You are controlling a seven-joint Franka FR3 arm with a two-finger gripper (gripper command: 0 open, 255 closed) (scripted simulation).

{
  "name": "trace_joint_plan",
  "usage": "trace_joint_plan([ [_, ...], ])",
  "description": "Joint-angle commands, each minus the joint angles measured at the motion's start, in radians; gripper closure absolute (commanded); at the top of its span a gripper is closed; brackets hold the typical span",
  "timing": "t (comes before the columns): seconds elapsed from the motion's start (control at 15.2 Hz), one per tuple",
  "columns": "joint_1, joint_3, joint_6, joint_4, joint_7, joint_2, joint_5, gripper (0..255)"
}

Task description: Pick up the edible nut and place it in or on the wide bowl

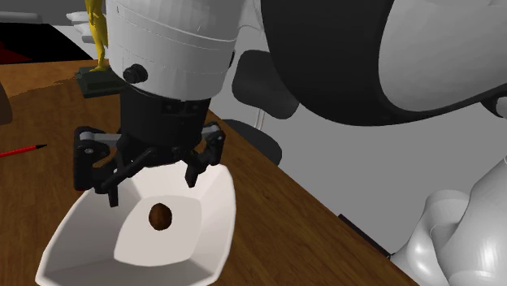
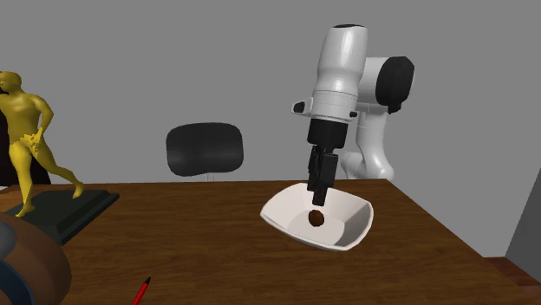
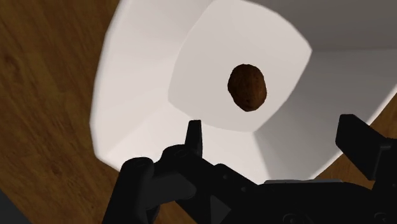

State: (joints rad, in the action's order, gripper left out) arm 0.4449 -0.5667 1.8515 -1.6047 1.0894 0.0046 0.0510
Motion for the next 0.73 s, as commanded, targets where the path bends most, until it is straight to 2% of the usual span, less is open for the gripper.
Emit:
trace_joint_plan([
  [0.0, 0.001, -0.001, -0.051, 0.049, -0.002, -0.002, -0.001, 0],
  [0.13, 0.002, -0.002, -0.111, 0.111, -0.002, 0.0, 0.0, 0],
  [0.66, 0.002, -0.002, -0.111, 0.111, -0.002, -0.001, -0.001, 0],
])
